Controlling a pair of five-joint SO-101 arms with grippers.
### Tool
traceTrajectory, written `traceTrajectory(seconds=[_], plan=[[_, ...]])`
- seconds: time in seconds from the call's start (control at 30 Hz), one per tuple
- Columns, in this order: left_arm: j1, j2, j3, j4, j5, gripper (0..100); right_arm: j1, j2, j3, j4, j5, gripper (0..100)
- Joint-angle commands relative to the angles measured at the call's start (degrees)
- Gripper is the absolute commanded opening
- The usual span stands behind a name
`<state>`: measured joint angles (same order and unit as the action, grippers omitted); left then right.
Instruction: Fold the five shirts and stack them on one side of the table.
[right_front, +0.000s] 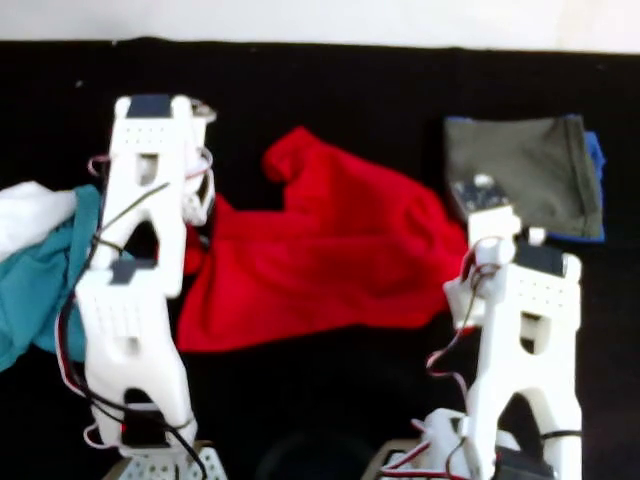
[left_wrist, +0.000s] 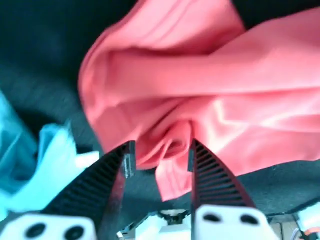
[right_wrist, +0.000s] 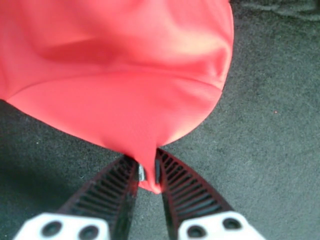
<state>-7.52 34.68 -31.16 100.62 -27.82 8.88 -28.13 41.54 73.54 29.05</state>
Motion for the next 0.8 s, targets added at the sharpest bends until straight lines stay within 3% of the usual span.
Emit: traceTrajectory(seconds=[0.0, 0.13, 0.37, 0.6, 0.77], plan=[[1.9, -14.7, 10.1, 1.4, -1.2, 17, -0.5, -1.5, -2.5, -0.6, -0.8, 0.5], [2.8, -27.4, 28.0, -2.1, -3.5, 17, -0.6, -1.5, -2.6, -0.5, -0.8, 0.5], [1.7, -38.5, 56.1, -18.5, -3.1, 18, -0.7, -1.5, -2.6, -0.5, -0.8, 0.5], [1.9, -39.2, 64.5, -26.7, -3.1, 18, -0.7, -1.5, -2.3, -0.7, -0.4, 0.5], [1.5, -34.6, 65.5, -28.3, -3.1, 18, -0.7, -1.5, -2.3, -0.7, -0.4, 0.5]])
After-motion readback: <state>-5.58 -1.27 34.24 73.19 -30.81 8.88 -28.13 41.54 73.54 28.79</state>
